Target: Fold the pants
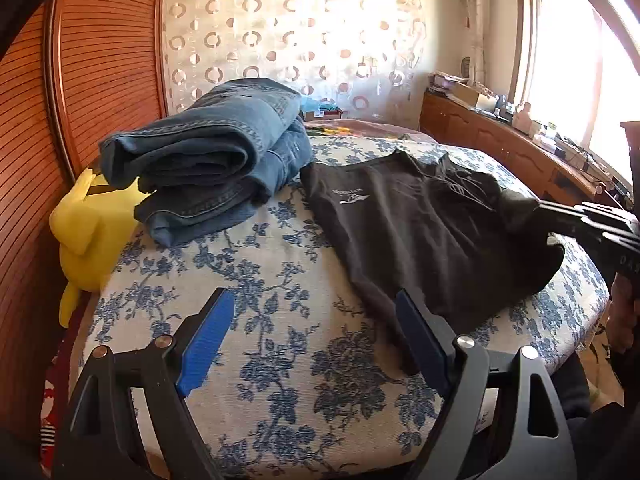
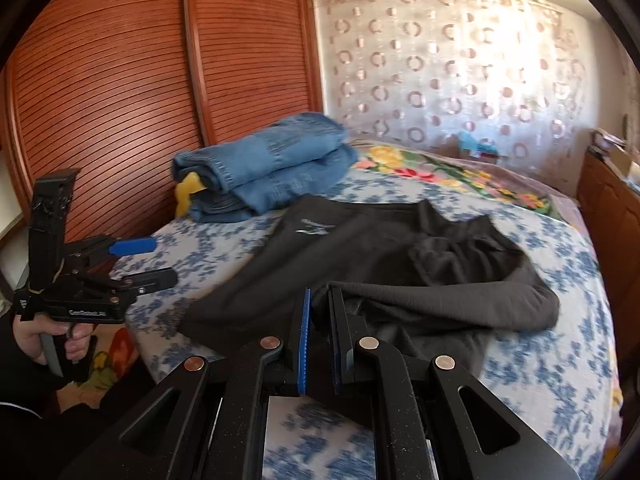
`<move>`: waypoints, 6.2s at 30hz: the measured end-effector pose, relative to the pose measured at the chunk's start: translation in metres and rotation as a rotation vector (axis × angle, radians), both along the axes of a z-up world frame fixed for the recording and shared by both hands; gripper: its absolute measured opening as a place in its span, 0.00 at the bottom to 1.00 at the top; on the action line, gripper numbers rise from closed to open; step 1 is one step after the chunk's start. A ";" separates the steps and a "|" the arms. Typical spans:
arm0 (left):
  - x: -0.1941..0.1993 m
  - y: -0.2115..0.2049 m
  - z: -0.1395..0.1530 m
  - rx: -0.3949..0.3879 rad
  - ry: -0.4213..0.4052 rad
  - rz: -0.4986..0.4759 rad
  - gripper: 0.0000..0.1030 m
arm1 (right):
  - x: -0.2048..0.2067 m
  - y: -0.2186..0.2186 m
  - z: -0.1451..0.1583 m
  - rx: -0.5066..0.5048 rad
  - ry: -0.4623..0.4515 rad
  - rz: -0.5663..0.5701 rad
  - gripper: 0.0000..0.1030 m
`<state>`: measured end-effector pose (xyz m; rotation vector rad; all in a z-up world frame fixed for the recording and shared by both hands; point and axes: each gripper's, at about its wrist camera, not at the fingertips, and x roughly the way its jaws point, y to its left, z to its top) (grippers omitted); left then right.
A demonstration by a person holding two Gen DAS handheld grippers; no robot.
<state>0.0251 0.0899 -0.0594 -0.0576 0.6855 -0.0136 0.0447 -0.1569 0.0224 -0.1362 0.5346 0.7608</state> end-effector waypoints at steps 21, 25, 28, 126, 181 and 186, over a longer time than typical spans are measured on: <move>-0.005 0.022 -0.004 -0.005 0.005 0.060 0.81 | 0.013 0.030 -0.016 -0.030 0.087 0.164 0.08; -0.004 0.023 -0.005 -0.001 0.008 0.065 0.81 | 0.013 0.031 -0.017 -0.031 0.101 0.183 0.08; -0.005 0.024 -0.004 0.001 0.008 0.068 0.81 | 0.010 0.036 -0.017 -0.036 0.100 0.206 0.08; -0.004 -0.056 -0.008 -0.061 -0.001 -0.246 0.09 | 0.131 -0.045 0.031 0.003 -0.011 -0.126 0.04; 0.002 -0.004 -0.029 -0.094 0.065 -0.078 0.53 | 0.209 0.090 0.020 -0.115 0.041 0.071 0.31; 0.004 -0.012 -0.025 -0.082 0.056 -0.089 0.53 | 0.178 0.053 0.019 -0.114 0.028 0.027 0.31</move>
